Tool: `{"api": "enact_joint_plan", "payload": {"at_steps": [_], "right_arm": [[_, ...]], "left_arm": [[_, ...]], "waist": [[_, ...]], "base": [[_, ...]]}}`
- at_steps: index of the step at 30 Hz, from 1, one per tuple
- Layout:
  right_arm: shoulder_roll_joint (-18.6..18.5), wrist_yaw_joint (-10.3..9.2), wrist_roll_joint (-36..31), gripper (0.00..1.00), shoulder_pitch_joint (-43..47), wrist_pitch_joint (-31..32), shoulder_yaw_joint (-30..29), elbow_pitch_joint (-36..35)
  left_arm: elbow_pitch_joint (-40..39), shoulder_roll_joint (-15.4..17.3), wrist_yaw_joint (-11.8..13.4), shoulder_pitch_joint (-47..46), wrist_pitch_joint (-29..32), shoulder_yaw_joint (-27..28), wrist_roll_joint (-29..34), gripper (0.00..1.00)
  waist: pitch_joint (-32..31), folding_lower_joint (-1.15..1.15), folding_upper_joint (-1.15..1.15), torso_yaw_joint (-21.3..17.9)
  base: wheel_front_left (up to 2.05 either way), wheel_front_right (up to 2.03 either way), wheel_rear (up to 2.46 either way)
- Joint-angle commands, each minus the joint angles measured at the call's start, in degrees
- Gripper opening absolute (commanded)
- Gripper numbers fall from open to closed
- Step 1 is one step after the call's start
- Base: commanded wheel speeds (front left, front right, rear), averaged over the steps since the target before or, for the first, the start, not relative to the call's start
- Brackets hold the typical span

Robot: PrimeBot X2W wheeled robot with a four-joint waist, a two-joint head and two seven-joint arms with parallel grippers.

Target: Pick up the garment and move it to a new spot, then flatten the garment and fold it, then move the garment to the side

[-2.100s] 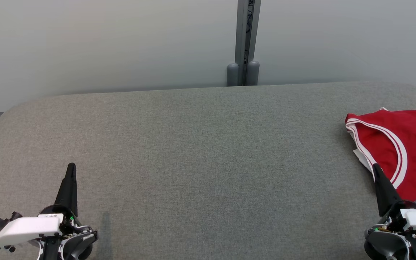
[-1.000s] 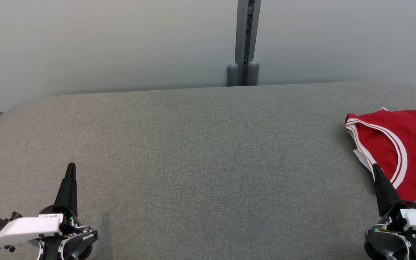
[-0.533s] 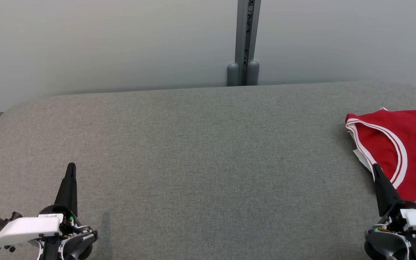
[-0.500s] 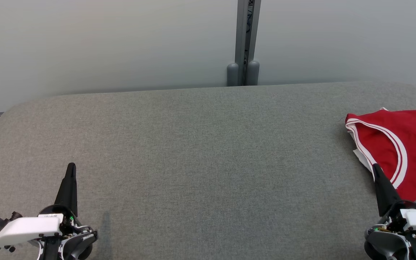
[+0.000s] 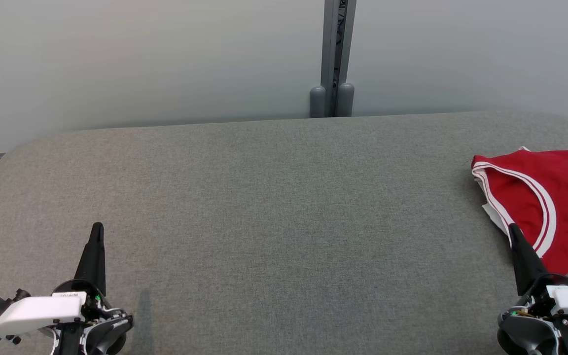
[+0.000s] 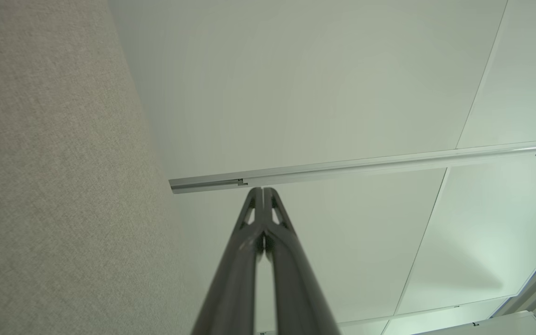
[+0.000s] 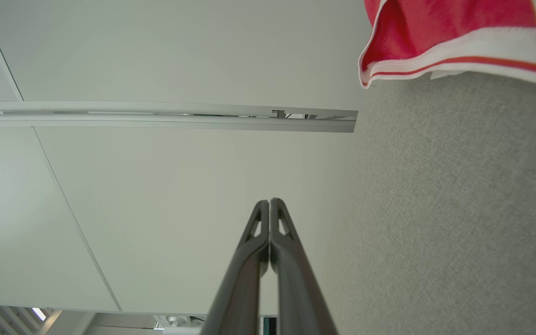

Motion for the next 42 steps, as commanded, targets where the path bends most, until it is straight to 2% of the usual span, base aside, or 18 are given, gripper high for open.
{"api": "enact_joint_plan", "payload": {"at_steps": [1, 42], "right_arm": [[-0.24, 0.02, 0.14, 0.00, -0.50, 0.19, -0.02, -0.16], [-0.24, 0.02, 0.15, 0.00, -0.50, 0.18, -0.01, -0.16]], "left_arm": [[-0.13, 0.30, -0.14, -0.68, 0.18, 0.23, -0.08, 0.00], [-0.14, 0.30, -0.14, -0.68, 0.17, 0.22, -0.09, 0.00]], "waist": [[0.00, 0.00, 0.00, 0.00], [0.00, 0.00, 0.00, 0.00]], "base": [[0.00, 0.00, 0.00], [0.00, 0.00, 0.00]]}}
